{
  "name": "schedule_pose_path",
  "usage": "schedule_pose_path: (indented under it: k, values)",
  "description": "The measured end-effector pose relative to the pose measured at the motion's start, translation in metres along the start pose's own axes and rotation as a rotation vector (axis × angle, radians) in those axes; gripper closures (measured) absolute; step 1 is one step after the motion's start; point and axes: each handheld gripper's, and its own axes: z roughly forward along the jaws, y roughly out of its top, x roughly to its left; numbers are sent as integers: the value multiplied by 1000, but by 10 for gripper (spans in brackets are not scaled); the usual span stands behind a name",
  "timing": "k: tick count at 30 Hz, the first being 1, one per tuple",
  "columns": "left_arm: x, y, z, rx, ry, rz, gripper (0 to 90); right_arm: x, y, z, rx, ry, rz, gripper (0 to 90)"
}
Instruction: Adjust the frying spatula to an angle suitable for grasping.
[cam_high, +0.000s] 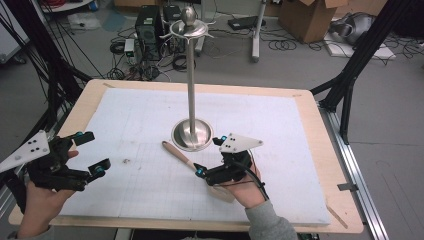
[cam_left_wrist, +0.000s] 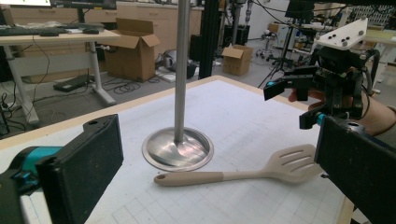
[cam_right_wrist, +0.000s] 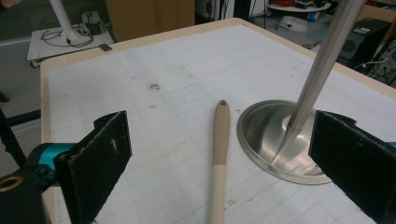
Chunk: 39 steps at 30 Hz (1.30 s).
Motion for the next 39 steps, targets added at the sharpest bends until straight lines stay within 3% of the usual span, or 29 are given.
schedule_pose_path:
  k: [13, 29, 39]
  values:
    - [-1, -4, 6, 22, -3, -1, 17, 2, -2, 12, 31, -14, -7, 48]
    - [0, -6, 6, 25, -3, -7, 17, 1, -5, 39, 66, 17, 15, 48]
    - [-2, -6, 9, 33, -9, -4, 17, 1, -5, 47, 90, 33, 39, 48]
